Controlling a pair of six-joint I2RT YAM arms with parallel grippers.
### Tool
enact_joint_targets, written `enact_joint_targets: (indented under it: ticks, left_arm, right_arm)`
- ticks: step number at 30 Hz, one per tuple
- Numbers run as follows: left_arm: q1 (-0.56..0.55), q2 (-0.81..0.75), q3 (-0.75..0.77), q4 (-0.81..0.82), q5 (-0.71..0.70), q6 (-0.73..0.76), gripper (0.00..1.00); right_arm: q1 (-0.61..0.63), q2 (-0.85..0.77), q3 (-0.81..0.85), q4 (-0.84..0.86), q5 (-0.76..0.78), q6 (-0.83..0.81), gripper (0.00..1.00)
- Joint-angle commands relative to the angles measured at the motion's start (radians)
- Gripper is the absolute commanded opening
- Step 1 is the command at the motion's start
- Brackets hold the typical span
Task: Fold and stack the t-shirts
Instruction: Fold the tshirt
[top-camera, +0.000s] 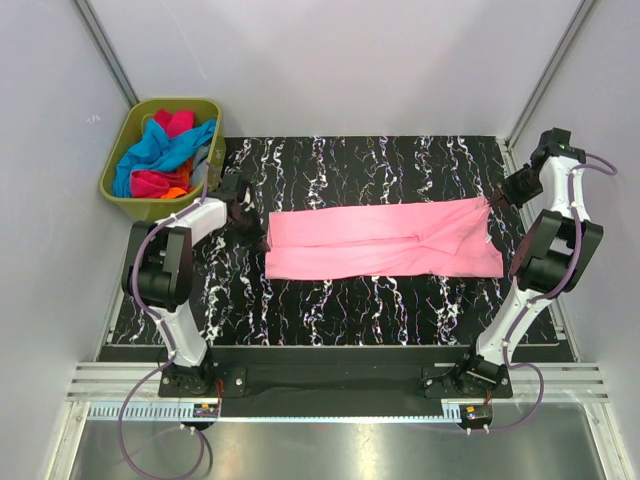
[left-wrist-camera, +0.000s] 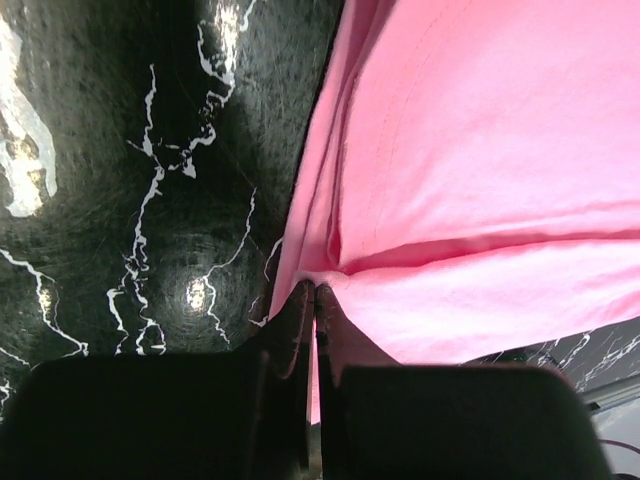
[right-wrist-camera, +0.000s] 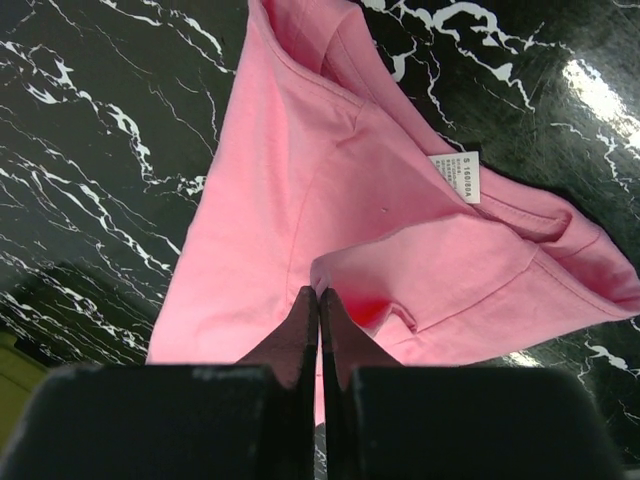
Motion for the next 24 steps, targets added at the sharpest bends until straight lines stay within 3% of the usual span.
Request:
enact_joint_targets:
  ticks: [1, 18, 21, 22, 23, 24]
  left_arm:
    - [0.008, 0.011, 0.053, 0.020, -0.025, -0.002, 0.00]
    - [0.012, 0.074, 0.108, 0.020, -0.037, 0.025, 0.01]
    - [0.012, 0.079, 0.126, 0.018, -0.046, 0.054, 0.09]
    - [0.010, 0.072, 0.126, 0.020, -0.064, 0.064, 0.21]
    - [0.012, 0.050, 0.128, 0.015, -0.078, 0.085, 0.26]
    - [0.010, 0.034, 0.131, 0.009, -0.097, 0.097, 0.32]
  right_arm:
    - [0.007, 0.012, 0.059, 0.016, -0.001, 0.000, 0.00]
    - [0.013, 0.139, 0.165, 0.011, -0.015, 0.006, 0.03]
    - [0.015, 0.179, 0.195, 0.011, -0.016, 0.002, 0.14]
    - [0.015, 0.205, 0.208, 0.011, -0.019, -0.001, 0.19]
    - [0.015, 0.218, 0.240, 0.005, -0.025, -0.015, 0.30]
    - [0.013, 0.231, 0.261, -0.002, -0.025, -0.027, 0.34]
